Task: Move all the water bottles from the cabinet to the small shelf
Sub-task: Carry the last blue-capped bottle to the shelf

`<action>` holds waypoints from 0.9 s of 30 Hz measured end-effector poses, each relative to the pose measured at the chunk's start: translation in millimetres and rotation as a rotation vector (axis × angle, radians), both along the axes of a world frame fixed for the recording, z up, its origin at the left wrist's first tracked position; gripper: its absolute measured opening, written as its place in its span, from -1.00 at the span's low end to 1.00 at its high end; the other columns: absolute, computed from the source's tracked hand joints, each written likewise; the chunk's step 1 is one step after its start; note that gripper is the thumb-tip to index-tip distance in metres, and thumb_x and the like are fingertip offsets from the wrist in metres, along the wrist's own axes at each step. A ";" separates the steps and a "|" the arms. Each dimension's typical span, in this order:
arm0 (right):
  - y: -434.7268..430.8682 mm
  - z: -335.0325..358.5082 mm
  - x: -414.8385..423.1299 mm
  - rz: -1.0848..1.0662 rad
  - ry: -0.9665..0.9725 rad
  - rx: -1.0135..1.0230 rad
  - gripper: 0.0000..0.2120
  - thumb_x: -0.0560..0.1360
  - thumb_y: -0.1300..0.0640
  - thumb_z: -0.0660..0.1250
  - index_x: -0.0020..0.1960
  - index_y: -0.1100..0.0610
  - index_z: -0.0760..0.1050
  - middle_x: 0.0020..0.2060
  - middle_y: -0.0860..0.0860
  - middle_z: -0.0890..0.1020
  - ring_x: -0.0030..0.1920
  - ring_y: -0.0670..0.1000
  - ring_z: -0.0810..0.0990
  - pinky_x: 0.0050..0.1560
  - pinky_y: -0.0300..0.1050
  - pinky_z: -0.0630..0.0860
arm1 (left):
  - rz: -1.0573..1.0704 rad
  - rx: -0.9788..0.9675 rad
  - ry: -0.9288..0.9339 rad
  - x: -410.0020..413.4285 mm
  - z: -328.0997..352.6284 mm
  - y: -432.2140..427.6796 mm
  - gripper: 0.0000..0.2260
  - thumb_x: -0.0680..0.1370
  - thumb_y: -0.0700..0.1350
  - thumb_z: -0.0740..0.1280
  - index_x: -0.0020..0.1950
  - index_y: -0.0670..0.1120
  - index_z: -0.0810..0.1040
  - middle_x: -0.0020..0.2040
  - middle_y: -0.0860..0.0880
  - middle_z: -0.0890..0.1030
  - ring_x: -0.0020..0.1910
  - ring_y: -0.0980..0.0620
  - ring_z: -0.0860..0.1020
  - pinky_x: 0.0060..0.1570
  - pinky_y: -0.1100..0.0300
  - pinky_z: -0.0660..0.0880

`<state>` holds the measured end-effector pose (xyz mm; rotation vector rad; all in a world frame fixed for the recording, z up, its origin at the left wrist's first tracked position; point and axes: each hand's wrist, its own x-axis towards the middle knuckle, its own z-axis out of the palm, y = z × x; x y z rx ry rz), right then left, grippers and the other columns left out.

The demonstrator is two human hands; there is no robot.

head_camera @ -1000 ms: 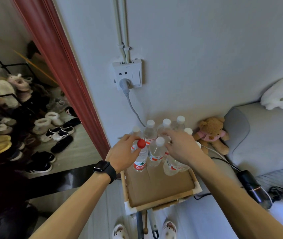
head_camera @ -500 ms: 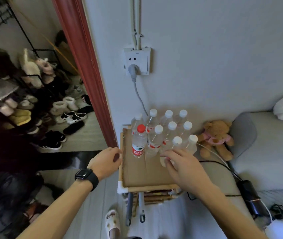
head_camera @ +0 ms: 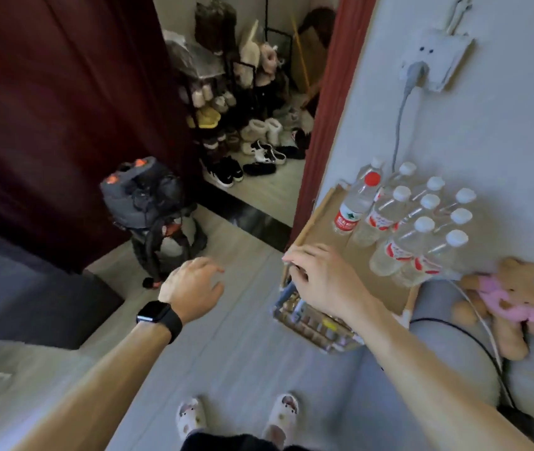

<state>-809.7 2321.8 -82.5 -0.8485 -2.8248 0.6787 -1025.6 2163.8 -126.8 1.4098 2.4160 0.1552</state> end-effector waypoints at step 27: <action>-928.7 107.6 -307.0 1.607 0.248 0.044 -0.64 0.61 -0.12 0.19 0.39 -0.20 0.40 0.38 -0.20 0.44 0.44 -0.06 0.28 0.42 -0.10 0.30 | 1.776 0.007 0.472 126.3 133.7 -985.2 -0.67 0.57 0.07 0.25 0.32 0.07 0.52 0.37 0.02 0.48 0.39 0.02 0.39 0.33 0.10 0.31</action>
